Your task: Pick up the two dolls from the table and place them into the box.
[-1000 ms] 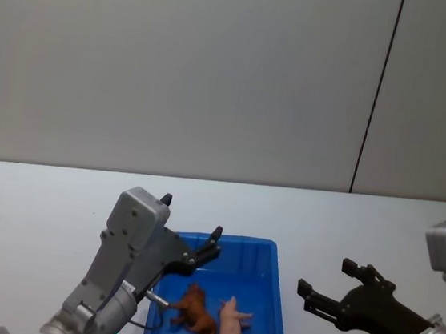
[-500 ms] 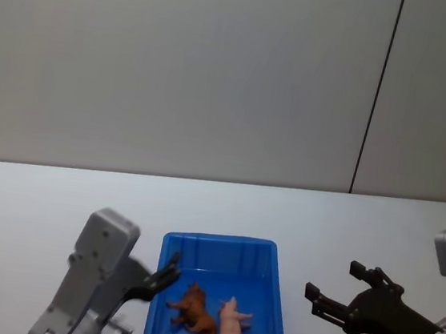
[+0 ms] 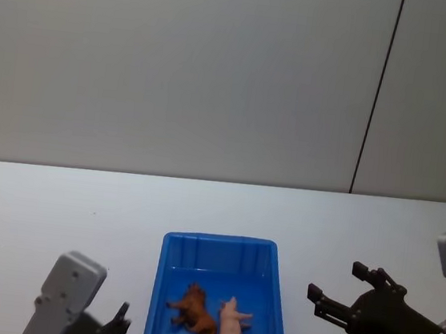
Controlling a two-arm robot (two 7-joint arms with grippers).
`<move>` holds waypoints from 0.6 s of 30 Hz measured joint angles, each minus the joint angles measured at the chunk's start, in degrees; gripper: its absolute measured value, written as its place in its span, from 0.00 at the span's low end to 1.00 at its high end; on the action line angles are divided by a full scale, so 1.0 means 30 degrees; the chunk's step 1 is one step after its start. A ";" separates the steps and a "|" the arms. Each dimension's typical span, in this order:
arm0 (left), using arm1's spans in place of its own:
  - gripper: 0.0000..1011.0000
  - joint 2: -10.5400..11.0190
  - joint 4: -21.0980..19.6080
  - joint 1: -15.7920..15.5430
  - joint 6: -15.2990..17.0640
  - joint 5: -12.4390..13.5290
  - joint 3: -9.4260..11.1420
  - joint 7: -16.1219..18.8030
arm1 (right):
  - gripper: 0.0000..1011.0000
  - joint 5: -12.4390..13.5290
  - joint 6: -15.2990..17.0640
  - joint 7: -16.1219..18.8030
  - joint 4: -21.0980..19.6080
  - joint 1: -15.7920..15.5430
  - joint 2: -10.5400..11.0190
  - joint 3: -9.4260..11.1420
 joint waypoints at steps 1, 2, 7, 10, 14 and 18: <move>0.99 0.0069 -0.0026 0.0130 0.0080 -0.0052 -0.0019 0.0073 | 0.99 0.0000 -0.0003 0.0000 -0.0002 -0.0003 0.0004 0.0001; 0.99 0.0154 -0.0046 0.0316 0.0206 -0.0162 -0.0038 0.0187 | 0.99 0.0000 -0.0009 0.0001 -0.0005 -0.0006 0.0013 0.0006; 0.99 0.0322 -0.0023 0.0740 0.0433 -0.0450 -0.0101 0.0374 | 0.99 0.0000 -0.0022 0.0000 -0.0015 -0.0015 0.0023 0.0013; 0.99 0.0357 0.0139 0.0933 0.0462 -0.0591 -0.0143 0.0366 | 0.99 0.0000 -0.0028 -0.0001 -0.0015 -0.0019 0.0028 0.0018; 0.99 0.0339 0.0419 0.1045 0.0409 -0.0715 -0.0176 0.0166 | 0.99 0.0000 -0.0037 -0.0002 -0.0015 -0.0026 0.0033 0.0024; 0.99 0.0204 0.0851 0.1090 0.0188 -0.0856 -0.0213 -0.0235 | 0.99 0.0000 -0.0049 -0.0003 -0.0015 -0.0033 0.0039 0.0024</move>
